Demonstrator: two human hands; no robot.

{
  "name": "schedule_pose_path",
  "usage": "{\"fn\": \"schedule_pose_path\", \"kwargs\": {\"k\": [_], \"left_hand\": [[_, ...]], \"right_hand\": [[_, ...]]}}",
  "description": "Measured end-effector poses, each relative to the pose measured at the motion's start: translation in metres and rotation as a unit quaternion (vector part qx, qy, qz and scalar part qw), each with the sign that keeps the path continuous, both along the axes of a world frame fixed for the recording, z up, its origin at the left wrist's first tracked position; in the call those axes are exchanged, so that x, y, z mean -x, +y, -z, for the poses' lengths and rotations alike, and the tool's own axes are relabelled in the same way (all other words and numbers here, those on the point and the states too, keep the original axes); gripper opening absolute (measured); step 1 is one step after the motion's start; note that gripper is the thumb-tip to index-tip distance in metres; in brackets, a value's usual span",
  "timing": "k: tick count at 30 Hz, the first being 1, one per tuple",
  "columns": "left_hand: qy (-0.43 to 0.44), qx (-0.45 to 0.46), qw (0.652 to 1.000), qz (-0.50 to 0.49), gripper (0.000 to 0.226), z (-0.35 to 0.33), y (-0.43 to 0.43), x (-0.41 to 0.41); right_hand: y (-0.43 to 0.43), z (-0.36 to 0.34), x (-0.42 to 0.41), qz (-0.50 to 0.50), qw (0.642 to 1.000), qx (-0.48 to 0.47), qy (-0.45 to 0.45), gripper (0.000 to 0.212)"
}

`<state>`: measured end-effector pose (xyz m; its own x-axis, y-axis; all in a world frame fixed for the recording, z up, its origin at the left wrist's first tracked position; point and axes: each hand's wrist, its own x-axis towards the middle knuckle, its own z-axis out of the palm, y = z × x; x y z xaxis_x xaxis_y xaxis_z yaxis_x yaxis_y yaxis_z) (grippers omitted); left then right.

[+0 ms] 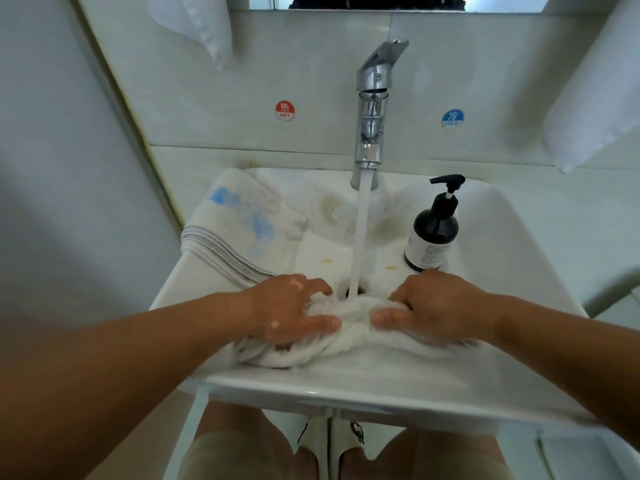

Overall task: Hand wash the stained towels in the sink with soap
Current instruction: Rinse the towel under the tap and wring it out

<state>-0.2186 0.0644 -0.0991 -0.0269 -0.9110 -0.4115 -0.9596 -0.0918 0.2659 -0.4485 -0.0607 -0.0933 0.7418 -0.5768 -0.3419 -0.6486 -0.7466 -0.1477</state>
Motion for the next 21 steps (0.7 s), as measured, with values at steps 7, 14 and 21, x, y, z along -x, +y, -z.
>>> {"fn": "schedule_pose_path", "kwargs": {"k": [7, 14, 21], "left_hand": [[-0.096, -0.038, 0.991, 0.080, 0.079, 0.007, 0.014, 0.023], [-0.161, 0.039, 0.983, 0.082, 0.051, 0.022, -0.001, 0.014], [0.033, 0.012, 0.999, 0.018, 0.061, 0.004, -0.008, 0.001]], "right_hand": [[0.036, 0.013, -0.015, -0.131, 0.990, 0.019, 0.040, 0.081], [0.016, 0.030, -0.032, -0.098, 0.995, 0.020, -0.014, 0.064], [0.002, 0.018, -0.012, -0.035, 0.990, -0.097, -0.096, 0.060]]}}
